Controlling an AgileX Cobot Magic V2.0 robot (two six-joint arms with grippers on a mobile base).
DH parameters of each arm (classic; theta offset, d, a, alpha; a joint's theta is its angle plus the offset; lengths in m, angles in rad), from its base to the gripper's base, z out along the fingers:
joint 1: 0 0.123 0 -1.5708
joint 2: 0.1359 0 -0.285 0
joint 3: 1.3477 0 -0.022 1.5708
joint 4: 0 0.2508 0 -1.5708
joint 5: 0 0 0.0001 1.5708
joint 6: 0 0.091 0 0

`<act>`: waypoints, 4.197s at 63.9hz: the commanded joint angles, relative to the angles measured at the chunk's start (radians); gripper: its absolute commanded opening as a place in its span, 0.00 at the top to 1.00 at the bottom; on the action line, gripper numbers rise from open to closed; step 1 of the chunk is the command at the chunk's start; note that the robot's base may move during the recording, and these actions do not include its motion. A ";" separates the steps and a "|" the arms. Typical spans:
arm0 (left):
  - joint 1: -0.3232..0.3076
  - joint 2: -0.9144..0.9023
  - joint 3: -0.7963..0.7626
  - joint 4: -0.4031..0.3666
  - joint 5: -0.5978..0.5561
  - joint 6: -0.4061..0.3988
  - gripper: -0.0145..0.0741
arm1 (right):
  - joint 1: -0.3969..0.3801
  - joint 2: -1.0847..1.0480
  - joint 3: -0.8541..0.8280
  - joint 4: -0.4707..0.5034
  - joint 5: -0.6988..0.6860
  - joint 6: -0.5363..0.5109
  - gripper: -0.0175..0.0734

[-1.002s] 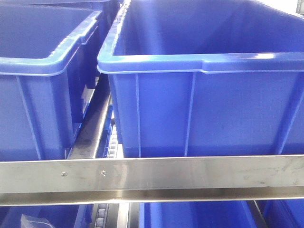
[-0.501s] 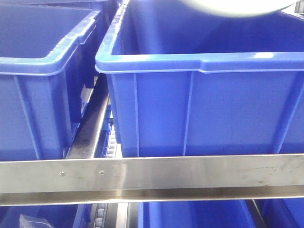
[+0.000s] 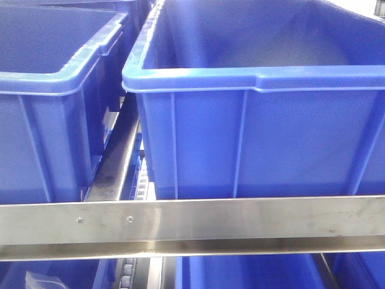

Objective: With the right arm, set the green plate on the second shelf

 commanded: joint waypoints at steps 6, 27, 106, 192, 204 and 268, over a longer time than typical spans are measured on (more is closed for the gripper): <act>-0.005 -0.016 0.042 -0.006 -0.085 -0.001 0.69 | 0.001 -0.064 -0.049 -0.042 -0.090 0.004 0.35; -0.005 -0.016 0.042 -0.006 -0.085 -0.001 0.69 | 0.001 -0.319 -0.025 -0.280 0.107 0.007 0.76; -0.005 -0.016 0.042 -0.006 -0.085 -0.001 0.69 | -0.184 -1.177 0.489 -0.256 0.302 0.015 0.75; -0.005 -0.016 0.042 -0.006 -0.085 -0.001 0.69 | -0.042 -1.540 0.940 0.431 0.444 -0.798 0.75; -0.005 -0.016 0.042 -0.006 -0.085 -0.001 0.69 | -0.042 -1.540 0.941 0.507 0.472 -0.798 0.75; -0.005 -0.016 0.042 -0.006 -0.085 -0.001 0.69 | -0.041 -1.540 0.941 0.532 0.364 -0.797 0.75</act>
